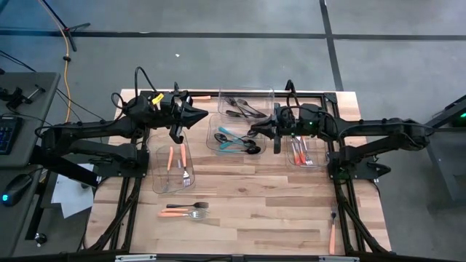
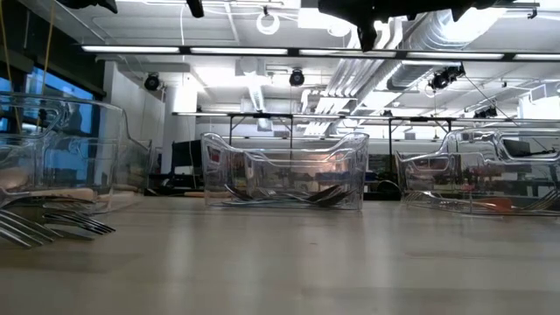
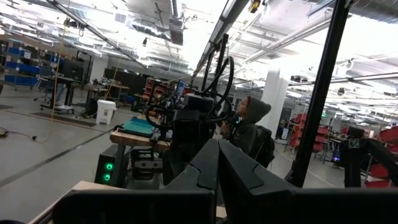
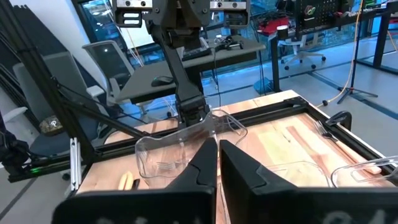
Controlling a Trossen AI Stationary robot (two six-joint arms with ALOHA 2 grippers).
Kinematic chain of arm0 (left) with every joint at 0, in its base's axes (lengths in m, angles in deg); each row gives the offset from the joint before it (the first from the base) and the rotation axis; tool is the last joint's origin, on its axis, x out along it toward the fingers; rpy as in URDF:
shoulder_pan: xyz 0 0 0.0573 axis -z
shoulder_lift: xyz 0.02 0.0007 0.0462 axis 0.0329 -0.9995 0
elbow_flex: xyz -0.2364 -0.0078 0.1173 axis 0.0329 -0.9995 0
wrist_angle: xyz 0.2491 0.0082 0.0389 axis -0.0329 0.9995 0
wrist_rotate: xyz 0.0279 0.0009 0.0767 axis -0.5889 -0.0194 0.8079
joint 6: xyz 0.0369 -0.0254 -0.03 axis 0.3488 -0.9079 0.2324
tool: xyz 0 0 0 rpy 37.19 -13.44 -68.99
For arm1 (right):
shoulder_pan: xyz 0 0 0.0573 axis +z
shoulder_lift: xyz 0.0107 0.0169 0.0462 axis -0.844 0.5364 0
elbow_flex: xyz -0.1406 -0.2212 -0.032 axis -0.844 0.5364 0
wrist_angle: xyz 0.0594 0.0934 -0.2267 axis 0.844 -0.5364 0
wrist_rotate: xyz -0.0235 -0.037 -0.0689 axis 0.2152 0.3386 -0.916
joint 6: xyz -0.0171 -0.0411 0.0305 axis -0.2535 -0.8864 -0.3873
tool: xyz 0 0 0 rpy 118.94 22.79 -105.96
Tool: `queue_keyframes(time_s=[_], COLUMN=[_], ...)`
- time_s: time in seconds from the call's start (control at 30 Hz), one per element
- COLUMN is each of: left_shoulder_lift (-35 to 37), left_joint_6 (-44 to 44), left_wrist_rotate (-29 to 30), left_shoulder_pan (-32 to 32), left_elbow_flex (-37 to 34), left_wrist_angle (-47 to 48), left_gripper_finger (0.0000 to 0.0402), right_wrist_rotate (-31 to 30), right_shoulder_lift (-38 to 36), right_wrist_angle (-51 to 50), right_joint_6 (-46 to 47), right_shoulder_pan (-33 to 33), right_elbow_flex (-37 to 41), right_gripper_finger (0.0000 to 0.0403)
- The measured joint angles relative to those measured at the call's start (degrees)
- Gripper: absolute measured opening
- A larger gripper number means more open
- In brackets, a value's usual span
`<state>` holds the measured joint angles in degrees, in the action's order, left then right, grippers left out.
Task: Sort silverware by color (type)
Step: Put the light orange fork into the bottom left transparent bin
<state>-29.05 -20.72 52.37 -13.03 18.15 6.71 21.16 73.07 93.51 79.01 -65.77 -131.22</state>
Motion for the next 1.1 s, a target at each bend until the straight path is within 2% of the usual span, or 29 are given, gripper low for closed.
queue_keyframes(time_s=[0.33, 0.47, 0.9, 1.1], left_shoulder_lift=[0.00, 0.00, -0.02, -0.02], left_joint_6=[-0.13, -0.37, -0.40, -0.40], left_wrist_rotate=[0.00, -0.03, 2.31, 2.99], left_shoulder_pan=[0.00, 0.00, 0.00, 0.00], left_elbow_flex=[0.00, 0.00, 0.00, 0.00], left_wrist_angle=[0.14, 1.55, 5.83, 5.81], left_gripper_finger=[0.0001, 0.0016, 0.0158, 0.0191], right_wrist_rotate=[0.02, 0.02, 0.04, 0.04], right_shoulder_lift=[0.00, 0.00, 0.04, 0.04], right_wrist_angle=[-0.01, -0.03, -1.52, -1.84], right_joint_6=[0.07, 0.07, 0.09, 0.07], right_shoulder_pan=[0.00, 0.00, 0.00, -0.02], right_elbow_flex=[0.00, 0.00, 0.00, 0.00], right_gripper_finger=[0.0001, 0.0000, 0.0000, 0.0000])
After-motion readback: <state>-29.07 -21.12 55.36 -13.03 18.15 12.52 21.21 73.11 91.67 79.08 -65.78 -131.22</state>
